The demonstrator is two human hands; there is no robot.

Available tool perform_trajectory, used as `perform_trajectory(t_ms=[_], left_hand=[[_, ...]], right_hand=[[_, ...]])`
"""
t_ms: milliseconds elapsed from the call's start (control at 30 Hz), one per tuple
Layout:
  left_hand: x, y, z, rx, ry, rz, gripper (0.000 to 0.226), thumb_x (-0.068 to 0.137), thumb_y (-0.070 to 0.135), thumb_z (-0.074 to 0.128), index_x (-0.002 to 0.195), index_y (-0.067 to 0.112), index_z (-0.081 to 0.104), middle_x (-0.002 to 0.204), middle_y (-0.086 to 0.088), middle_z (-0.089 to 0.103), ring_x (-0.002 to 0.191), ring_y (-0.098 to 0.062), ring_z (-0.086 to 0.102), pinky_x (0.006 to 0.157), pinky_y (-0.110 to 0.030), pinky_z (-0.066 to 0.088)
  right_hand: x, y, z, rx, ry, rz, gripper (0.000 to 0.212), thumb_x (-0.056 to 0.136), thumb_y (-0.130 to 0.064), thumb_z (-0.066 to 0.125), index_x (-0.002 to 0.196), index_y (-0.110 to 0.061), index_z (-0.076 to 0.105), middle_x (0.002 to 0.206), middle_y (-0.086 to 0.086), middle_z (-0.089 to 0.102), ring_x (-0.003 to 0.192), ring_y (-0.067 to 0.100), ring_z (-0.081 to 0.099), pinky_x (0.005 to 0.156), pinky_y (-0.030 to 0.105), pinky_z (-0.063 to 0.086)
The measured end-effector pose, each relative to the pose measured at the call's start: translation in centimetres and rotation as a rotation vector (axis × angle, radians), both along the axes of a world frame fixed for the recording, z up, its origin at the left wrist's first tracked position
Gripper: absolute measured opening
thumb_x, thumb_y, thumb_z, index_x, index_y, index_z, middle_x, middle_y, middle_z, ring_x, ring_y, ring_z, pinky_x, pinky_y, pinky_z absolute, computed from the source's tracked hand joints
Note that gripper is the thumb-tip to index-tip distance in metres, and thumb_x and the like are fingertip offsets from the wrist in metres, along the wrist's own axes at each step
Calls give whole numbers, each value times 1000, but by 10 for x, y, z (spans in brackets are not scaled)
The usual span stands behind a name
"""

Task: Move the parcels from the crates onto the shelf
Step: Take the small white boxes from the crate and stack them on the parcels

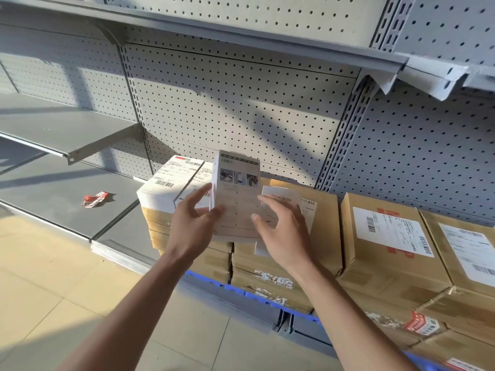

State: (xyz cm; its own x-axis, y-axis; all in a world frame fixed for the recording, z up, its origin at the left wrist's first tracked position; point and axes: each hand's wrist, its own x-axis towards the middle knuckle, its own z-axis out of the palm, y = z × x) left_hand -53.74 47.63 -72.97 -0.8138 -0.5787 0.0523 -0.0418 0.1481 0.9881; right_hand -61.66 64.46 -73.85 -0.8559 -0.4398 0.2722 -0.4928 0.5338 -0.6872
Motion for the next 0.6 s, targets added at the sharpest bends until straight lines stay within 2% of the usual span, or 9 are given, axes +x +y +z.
perform_trajectory(t_ms=[67,167,267,333,400,467,500,567,600], left_hand=[[0,1,1,33,16,24,61,94,12,69,149,23,47,95,3,75,64,1,69,59,-16,55],[-2,1,0,114,55,50,60,93,10,70,149,19,48,99,-1,75,78,-5,74,61,-17,56],[-2,2,-1,143,75,41,61,90,17,75,147,18,51,117,-8,73,91,-7,74,60,-12,53],[-1,3,-1,131,102,15,61,88,23,77,145,19,54,125,-6,71,104,-9,71,64,-11,53],[-1,5,1,115,130,-3,57,88,30,78,141,22,59,130,0,68,117,-10,65,70,-10,53],[-1,6,3,116,145,-23,53,86,38,79,136,27,64,125,5,71,115,-6,66,81,-19,55],[0,6,4,132,158,-26,55,85,42,77,135,26,64,116,8,74,107,-4,68,84,-26,55],[0,7,6,179,172,-24,55,83,43,73,134,24,66,103,10,76,95,-3,71,87,-33,54],[0,7,6,182,175,-27,50,85,41,73,132,24,67,108,9,76,99,-4,71,89,-33,55]], right_hand=[[11,-8,1,14,-9,99,54,97,-39,65,149,-30,50,160,-6,37,145,8,27,119,25,20],[22,-16,-1,45,-17,177,74,91,-54,67,156,-33,37,170,-3,10,151,13,16,119,34,23],[29,-22,-5,67,16,166,98,81,-73,60,160,-29,25,171,-3,-1,155,15,6,121,38,21],[31,-25,-7,44,50,125,103,77,-77,56,160,-27,24,171,-3,2,155,16,8,120,37,23],[29,-25,-9,-31,51,81,92,83,-66,65,159,-27,29,169,-9,11,151,9,14,117,22,20],[28,-24,-7,-132,3,61,80,88,-51,72,156,-29,35,160,-19,22,142,-6,17,109,3,11],[26,-23,-6,-175,-19,58,76,90,-46,73,155,-31,37,158,-20,26,140,-10,17,107,1,11],[23,-20,-6,-225,-47,54,69,92,-39,74,152,-35,41,157,-19,31,142,-11,19,114,9,17],[22,-20,-6,-238,-65,54,69,91,-39,75,152,-36,42,156,-21,31,143,-10,20,117,15,21]])
